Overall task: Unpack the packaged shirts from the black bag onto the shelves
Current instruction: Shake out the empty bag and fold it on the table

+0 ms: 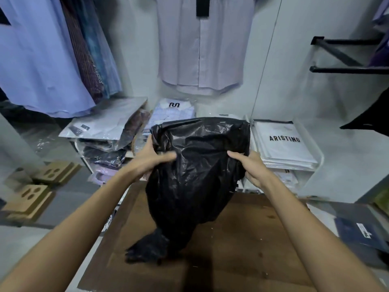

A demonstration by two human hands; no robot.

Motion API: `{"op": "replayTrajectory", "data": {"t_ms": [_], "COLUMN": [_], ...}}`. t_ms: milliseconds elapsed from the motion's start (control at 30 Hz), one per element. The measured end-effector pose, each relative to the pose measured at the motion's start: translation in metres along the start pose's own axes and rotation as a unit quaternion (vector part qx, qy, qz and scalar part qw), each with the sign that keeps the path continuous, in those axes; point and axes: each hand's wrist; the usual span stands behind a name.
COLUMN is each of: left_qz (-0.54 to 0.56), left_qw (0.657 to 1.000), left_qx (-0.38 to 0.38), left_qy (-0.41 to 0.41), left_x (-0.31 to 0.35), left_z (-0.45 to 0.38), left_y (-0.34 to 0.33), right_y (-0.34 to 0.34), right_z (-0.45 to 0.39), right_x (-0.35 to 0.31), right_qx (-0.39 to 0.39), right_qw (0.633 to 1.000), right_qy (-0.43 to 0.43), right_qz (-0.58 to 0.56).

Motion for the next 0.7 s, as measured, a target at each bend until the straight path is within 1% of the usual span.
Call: {"op": "replayTrajectory", "data": {"t_ms": [33, 67, 100, 167, 200, 233, 267, 333, 400, 433, 467, 500, 533, 567, 600, 633, 667, 700], "left_qz": [-0.038, -0.056, -0.038, 0.074, 0.119, 0.140, 0.130, 0.054, -0.010, -0.044, -0.082, -0.107, -0.108, -0.078, -0.023, 0.023, 0.054, 0.045], "left_qw": [0.999, 0.998, 0.999, 0.995, 0.988, 0.982, 0.980, 0.978, 0.977, 0.975, 0.973, 0.972, 0.976, 0.987, 0.998, 0.999, 0.992, 0.986], "left_qx": [-0.025, -0.030, -0.013, 0.065, 0.097, 0.123, 0.140, 0.158, 0.154, 0.157, 0.158, 0.156, 0.140, 0.098, 0.035, -0.042, -0.110, -0.152], "left_qy": [0.015, 0.024, 0.026, 0.018, 0.001, -0.027, -0.062, -0.122, -0.145, -0.151, -0.149, -0.142, -0.128, -0.098, -0.056, -0.014, 0.024, 0.047], "left_x": [-0.011, -0.019, -0.023, -0.014, -0.006, 0.000, 0.005, 0.008, 0.005, 0.003, 0.000, -0.003, -0.005, -0.005, -0.006, -0.009, -0.013, -0.018], "left_z": [0.004, 0.007, 0.008, 0.006, 0.003, -0.004, -0.010, -0.024, -0.032, -0.033, -0.032, -0.032, -0.030, -0.027, -0.024, -0.021, -0.019, -0.018], "left_y": [-0.001, -0.002, -0.004, -0.003, 0.000, 0.005, 0.010, 0.019, 0.020, 0.017, 0.012, 0.008, 0.004, 0.003, 0.003, 0.003, 0.003, 0.002], "right_y": [-0.002, -0.003, -0.003, -0.001, -0.002, -0.001, -0.002, -0.003, -0.004, -0.002, 0.001, 0.005, 0.007, 0.009, 0.010, 0.012, 0.015, 0.017], "right_z": [0.000, 0.000, 0.000, -0.003, -0.004, -0.010, -0.013, -0.016, -0.009, -0.005, -0.002, 0.000, 0.004, 0.005, 0.007, 0.009, 0.010, 0.012], "right_x": [0.003, 0.005, 0.005, -0.004, -0.013, -0.024, -0.035, -0.052, -0.053, -0.045, -0.036, -0.028, -0.022, -0.017, -0.012, -0.008, -0.003, 0.001], "right_qx": [0.011, 0.014, 0.011, 0.003, -0.002, -0.002, -0.005, -0.030, -0.082, -0.114, -0.132, -0.133, -0.124, -0.100, -0.073, -0.048, -0.032, -0.035], "right_qw": [1.000, 0.999, 0.999, 0.999, 0.999, 0.999, 0.998, 0.999, 0.996, 0.988, 0.980, 0.978, 0.981, 0.987, 0.992, 0.995, 0.996, 0.997], "right_qy": [-0.008, -0.015, -0.018, -0.008, 0.006, 0.020, 0.028, 0.022, -0.019, -0.046, -0.066, -0.078, -0.082, -0.082, -0.080, -0.077, -0.075, -0.067], "right_qz": [-0.013, -0.027, -0.033, -0.037, -0.040, -0.044, -0.047, -0.032, 0.041, 0.091, 0.130, 0.142, 0.125, 0.097, 0.066, 0.045, 0.034, 0.032]}}
Point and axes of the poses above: each hand's wrist, its own z-axis away from the middle knuckle, its own y-axis out of the back of the hand, x = y × z, and after that the axes turned 6 degrees about -z, right-handed
